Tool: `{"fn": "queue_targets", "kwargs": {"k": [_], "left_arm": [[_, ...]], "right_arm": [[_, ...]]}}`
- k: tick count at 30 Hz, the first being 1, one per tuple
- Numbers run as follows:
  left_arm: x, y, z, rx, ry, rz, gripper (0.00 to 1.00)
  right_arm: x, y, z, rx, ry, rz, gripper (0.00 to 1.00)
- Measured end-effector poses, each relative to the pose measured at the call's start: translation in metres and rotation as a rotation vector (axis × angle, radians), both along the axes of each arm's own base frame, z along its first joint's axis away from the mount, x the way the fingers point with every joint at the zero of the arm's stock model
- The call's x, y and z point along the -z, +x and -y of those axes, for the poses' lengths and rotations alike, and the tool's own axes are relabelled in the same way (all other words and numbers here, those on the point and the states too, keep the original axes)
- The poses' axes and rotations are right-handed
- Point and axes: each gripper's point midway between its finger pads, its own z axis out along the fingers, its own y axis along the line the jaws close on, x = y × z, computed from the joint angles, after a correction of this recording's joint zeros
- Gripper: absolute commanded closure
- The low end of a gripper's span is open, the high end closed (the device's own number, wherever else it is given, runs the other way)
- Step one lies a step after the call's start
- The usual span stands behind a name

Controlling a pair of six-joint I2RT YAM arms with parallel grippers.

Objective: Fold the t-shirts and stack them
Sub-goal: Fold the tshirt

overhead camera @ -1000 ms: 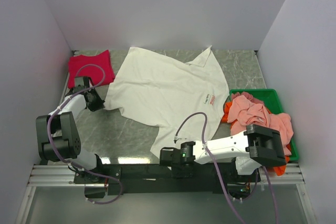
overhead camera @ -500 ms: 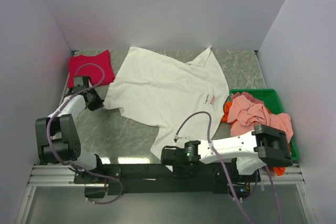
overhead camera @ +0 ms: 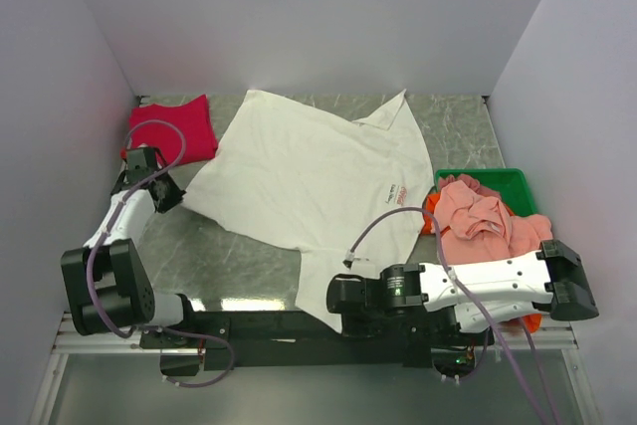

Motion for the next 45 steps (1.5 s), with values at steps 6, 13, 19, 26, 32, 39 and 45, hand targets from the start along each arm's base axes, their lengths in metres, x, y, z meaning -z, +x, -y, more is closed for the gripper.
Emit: {"fn": "queue_targets", "kwargs": {"k": [6,13,19,26,32,39,45], "left_arm": [[-0.014,-0.018,-0.016,-0.067,0.067,0.036,1.00],[-0.023,-0.026,-0.020,-0.088,0.092,0.053,1.00],[-0.012,-0.024,-0.012,-0.058,0.060,0.024,1.00],[0.000,-0.006,0.015,0.038,0.036,-0.028,1.00],[-0.010,0.028,0.021,0.051,0.008,0.000,1.00],[-0.013,0.059,0.026,0.056,-0.035,0.016,1.00],[-0.010,0.083,0.037,0.086,-0.081,0.013,1.00]], "right_arm": [[-0.007,-0.018,0.015,-0.023,-0.013,-0.025,1.00],[-0.021,-0.021,0.024,0.002,0.015,-0.029,1.00],[-0.044,0.005,0.027,0.110,0.128,0.013,1.00],[-0.059,0.074,0.042,0.282,0.190,0.127,1.00],[-0.048,0.117,0.059,0.327,0.094,0.190,1.00],[-0.040,0.172,0.088,0.408,0.010,0.228,1.00],[-0.051,0.227,0.113,0.454,-0.034,0.273,1.00]]}}
